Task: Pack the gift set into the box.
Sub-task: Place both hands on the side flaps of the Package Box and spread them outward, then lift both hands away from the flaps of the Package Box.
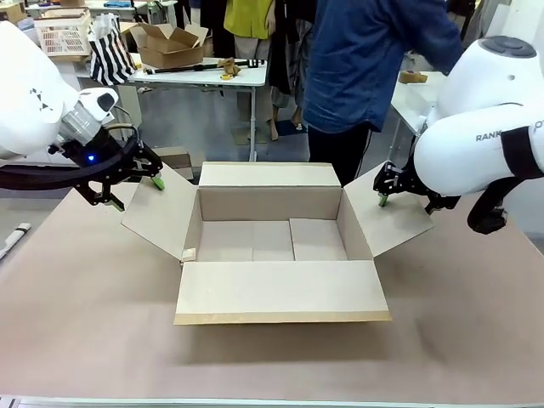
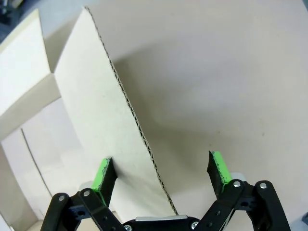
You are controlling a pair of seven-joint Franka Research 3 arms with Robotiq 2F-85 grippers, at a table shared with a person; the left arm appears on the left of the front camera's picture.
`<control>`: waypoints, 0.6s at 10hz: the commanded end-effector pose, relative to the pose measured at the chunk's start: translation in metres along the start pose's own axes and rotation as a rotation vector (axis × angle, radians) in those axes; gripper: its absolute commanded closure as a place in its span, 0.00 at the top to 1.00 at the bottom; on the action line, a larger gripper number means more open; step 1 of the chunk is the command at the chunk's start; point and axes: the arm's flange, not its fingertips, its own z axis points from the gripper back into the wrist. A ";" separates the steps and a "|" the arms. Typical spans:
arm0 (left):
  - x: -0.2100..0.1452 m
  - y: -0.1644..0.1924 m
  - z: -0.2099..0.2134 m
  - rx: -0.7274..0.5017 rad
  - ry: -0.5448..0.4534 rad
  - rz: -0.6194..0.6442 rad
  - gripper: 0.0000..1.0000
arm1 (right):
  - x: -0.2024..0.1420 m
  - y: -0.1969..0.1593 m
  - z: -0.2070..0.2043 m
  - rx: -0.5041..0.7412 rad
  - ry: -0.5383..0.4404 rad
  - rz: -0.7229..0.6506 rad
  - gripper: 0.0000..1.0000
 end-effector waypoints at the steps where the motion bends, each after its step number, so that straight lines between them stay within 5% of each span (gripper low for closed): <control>1: 0.000 0.001 0.001 0.003 -0.003 -0.003 1.00 | 0.003 0.003 0.003 -0.021 -0.009 -0.022 1.00; 6: 0.000 0.001 0.001 0.003 -0.003 -0.003 1.00 | 0.003 0.003 0.003 -0.021 -0.009 -0.022 1.00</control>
